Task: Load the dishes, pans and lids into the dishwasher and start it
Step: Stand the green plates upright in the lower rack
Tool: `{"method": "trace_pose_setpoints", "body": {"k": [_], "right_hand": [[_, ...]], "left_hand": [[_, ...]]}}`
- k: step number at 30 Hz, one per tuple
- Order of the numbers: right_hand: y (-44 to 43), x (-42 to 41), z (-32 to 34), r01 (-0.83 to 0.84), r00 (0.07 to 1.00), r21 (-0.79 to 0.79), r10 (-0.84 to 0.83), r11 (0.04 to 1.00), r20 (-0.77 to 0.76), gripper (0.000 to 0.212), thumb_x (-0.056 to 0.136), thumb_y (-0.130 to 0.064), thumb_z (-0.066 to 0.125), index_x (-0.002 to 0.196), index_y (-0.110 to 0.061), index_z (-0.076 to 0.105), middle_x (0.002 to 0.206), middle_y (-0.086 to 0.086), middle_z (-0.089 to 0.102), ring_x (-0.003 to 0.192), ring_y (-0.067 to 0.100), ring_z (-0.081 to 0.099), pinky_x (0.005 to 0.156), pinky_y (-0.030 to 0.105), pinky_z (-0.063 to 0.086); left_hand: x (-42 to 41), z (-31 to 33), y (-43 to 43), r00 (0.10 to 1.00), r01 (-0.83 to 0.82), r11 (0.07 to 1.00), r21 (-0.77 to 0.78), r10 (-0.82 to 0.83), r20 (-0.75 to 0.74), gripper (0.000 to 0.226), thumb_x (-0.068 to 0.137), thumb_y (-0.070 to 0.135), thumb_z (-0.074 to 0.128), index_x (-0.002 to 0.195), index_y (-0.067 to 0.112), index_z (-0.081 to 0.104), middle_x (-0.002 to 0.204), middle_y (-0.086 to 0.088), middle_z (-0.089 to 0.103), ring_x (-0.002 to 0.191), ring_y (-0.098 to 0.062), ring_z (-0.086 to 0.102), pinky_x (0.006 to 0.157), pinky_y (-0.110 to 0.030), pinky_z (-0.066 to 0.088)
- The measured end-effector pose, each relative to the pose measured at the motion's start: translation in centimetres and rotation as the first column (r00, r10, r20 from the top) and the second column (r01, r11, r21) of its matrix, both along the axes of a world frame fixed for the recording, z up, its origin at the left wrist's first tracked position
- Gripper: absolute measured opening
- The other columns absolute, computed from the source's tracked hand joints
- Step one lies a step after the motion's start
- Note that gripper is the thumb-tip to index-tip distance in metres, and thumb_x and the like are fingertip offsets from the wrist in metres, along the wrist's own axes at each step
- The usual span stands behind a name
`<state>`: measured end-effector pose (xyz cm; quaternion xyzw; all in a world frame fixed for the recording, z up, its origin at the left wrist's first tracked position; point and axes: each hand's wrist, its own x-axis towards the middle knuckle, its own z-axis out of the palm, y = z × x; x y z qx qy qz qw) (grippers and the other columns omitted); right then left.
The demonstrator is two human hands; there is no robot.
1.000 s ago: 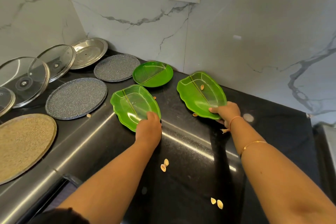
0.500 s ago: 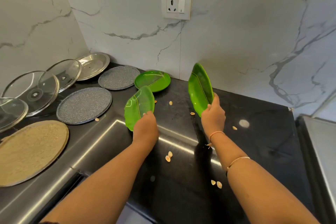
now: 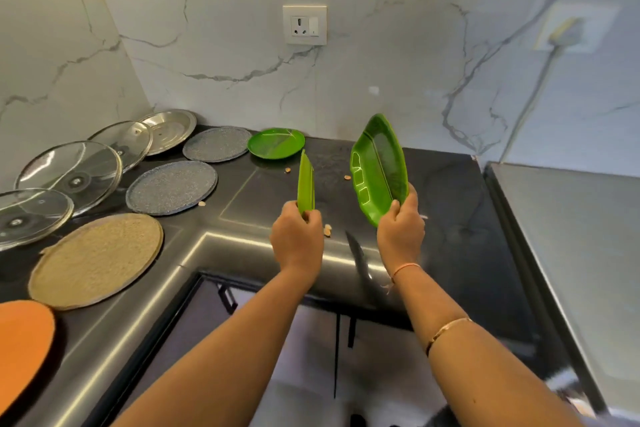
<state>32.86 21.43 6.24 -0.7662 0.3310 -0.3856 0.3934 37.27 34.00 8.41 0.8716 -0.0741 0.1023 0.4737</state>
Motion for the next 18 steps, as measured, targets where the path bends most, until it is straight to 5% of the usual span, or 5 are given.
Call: {"method": "trace_pose_setpoints", "body": {"k": [7, 16, 18], "right_hand": [[4.5, -10.9, -1.2, 0.146, 0.987, -0.020, -0.144, 0.989, 0.064, 0.037, 0.099, -0.011, 0.038, 0.136, -0.009, 0.044, 0.108, 0.018, 0.066, 0.098, 0.037, 0.062, 0.082, 0.042, 0.048], [5.9, -26.1, -3.5, 0.266, 0.964, -0.047, -0.266, 0.963, 0.023, 0.032, 0.100, -0.015, 0.040, 0.129, -0.003, 0.048, 0.104, 0.015, 0.066, 0.084, 0.023, 0.060, 0.067, 0.021, 0.038], [5.8, -28.8, -4.4, 0.300, 0.954, -0.044, -0.300, 0.953, -0.005, 0.032, 0.099, -0.016, 0.041, 0.128, -0.003, 0.049, 0.103, 0.018, 0.066, 0.085, 0.030, 0.062, 0.067, 0.027, 0.041]], "left_hand": [[-9.5, 0.0, 3.8, 0.991, 0.118, 0.987, -0.110, -0.124, -0.044, 0.018, 0.092, 0.022, 0.048, 0.082, 0.009, 0.042, 0.066, 0.002, 0.044, 0.066, -0.022, 0.042, 0.060, -0.030, 0.024], [-20.4, -2.2, 4.2, 0.932, 0.257, 0.948, -0.188, -0.295, -0.212, 0.028, 0.092, 0.036, 0.055, 0.080, 0.013, 0.045, 0.075, -0.001, 0.052, 0.074, -0.023, 0.048, 0.064, -0.030, 0.033], [-22.9, -2.5, 3.7, 0.913, 0.289, 0.936, -0.200, -0.333, -0.237, 0.032, 0.089, 0.038, 0.059, 0.072, 0.017, 0.041, 0.068, 0.002, 0.049, 0.071, -0.021, 0.047, 0.063, -0.030, 0.032]]}}
